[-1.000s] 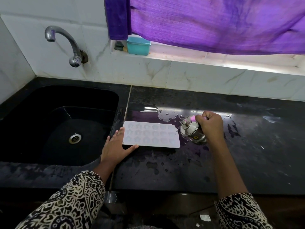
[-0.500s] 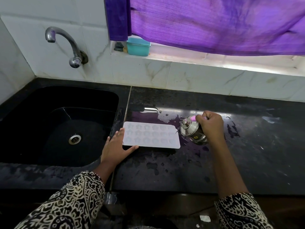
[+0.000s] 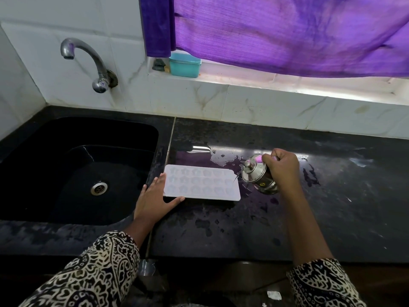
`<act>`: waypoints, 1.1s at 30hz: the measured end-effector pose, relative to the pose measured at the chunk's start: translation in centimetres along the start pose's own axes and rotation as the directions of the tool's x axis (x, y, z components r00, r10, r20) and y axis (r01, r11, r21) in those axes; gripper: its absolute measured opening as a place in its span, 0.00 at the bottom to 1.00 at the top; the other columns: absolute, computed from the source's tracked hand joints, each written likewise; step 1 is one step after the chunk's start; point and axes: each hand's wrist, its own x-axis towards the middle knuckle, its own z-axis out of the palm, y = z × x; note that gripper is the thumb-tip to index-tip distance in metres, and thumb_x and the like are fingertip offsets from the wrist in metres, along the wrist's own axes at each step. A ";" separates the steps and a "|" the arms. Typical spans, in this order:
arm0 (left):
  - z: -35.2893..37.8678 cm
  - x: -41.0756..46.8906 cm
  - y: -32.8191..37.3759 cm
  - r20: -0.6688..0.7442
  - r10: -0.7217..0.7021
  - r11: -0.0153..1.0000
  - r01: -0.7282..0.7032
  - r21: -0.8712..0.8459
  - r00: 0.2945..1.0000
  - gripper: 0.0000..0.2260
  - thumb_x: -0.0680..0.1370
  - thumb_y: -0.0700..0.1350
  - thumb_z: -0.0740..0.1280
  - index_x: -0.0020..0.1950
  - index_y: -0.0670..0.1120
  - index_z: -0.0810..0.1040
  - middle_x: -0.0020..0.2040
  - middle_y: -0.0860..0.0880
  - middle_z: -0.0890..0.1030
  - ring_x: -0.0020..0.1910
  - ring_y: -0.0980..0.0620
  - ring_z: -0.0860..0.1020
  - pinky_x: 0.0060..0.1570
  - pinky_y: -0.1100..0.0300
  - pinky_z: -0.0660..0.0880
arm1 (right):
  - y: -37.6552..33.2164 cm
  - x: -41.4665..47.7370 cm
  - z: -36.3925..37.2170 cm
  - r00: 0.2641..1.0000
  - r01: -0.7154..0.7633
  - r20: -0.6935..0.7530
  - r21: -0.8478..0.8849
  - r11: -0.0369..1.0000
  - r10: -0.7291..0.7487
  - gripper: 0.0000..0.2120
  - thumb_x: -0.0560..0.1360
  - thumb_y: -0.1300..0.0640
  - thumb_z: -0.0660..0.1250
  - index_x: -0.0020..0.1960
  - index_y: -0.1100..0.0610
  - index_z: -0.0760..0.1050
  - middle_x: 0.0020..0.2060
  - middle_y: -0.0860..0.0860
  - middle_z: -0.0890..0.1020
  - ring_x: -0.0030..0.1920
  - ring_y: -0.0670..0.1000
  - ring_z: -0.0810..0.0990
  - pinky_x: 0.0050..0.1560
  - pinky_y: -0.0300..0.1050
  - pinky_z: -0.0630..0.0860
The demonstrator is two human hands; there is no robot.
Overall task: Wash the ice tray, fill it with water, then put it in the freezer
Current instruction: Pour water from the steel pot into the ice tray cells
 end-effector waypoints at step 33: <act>0.2 0.2 -0.2 -0.003 0.001 1.000 -0.001 0.005 1.000 0.46 0.70 0.72 0.59 0.79 0.49 0.51 0.78 0.52 0.57 0.77 0.54 0.54 0.75 0.51 0.49 | 0.7 -0.3 0.3 0.999 -0.049 -0.005 0.022 0.999 0.049 0.19 0.69 0.62 0.70 0.28 0.54 0.62 0.23 0.48 0.65 0.26 0.47 0.62 0.30 0.40 0.62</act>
